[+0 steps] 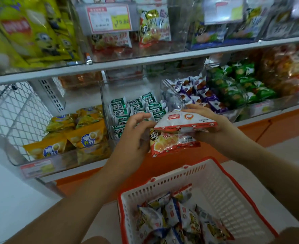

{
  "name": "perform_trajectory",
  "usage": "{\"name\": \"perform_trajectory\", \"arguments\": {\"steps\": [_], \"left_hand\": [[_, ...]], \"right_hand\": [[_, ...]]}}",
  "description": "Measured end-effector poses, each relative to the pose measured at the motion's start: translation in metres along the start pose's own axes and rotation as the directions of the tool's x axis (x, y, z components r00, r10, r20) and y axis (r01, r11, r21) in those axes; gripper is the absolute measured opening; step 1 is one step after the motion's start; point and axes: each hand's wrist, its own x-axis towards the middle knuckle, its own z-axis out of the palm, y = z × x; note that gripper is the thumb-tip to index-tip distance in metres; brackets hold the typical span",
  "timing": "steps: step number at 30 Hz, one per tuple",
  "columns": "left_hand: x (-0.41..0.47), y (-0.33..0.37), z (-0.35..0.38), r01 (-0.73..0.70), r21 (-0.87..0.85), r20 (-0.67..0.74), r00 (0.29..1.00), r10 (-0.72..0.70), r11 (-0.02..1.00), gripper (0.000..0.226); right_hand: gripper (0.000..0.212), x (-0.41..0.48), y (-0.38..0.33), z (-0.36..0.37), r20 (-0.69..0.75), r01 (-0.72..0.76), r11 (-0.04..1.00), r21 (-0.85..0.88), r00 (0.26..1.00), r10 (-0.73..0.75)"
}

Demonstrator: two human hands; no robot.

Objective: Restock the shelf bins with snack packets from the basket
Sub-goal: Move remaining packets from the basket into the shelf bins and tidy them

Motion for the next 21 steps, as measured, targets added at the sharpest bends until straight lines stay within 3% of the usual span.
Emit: {"name": "perform_trajectory", "arguments": {"steps": [3,6,9,12,15,17,19,21], "left_hand": [[0.008,0.006,-0.011,-0.042,0.059,0.002,0.999,0.042,0.997,0.044],[0.011,0.013,-0.022,-0.062,0.041,-0.045,0.997,0.064,0.997,0.047],[0.013,0.019,-0.033,-0.059,0.051,-0.112,0.992,0.064,0.997,0.057],[0.016,0.023,-0.042,-0.121,0.122,-0.154,0.978,0.139,0.985,0.049],[0.022,0.032,-0.052,-0.139,0.145,-0.160,0.974,0.162,0.980,0.046],[0.027,0.036,-0.060,-0.126,0.147,-0.169,0.974,0.150,0.981,0.049],[0.031,0.039,-0.069,-0.096,0.159,-0.168,0.978,0.123,0.983,0.050],[0.034,0.042,-0.076,-0.120,0.204,-0.156,0.976,0.154,0.971,0.048]], "right_hand": [[0.049,0.004,-0.013,-0.009,0.000,0.032,0.998,-0.058,0.999,-0.032],[0.040,0.010,-0.025,-0.016,0.026,0.006,1.000,0.026,1.000,-0.007],[0.034,0.012,-0.035,-0.017,-0.104,0.005,0.991,-0.136,0.994,-0.020],[0.047,0.015,-0.045,-0.010,-0.155,-0.007,0.974,-0.225,0.987,-0.029],[0.076,0.020,-0.062,-0.012,-0.029,-0.032,0.986,-0.162,0.999,0.028],[0.082,0.027,-0.065,-0.023,0.151,-0.119,0.982,-0.148,0.979,0.141],[0.067,0.035,-0.063,-0.030,0.251,-0.187,0.982,-0.034,0.949,0.189],[0.043,0.035,-0.061,-0.036,0.227,-0.214,0.964,0.155,0.958,0.176]]}}
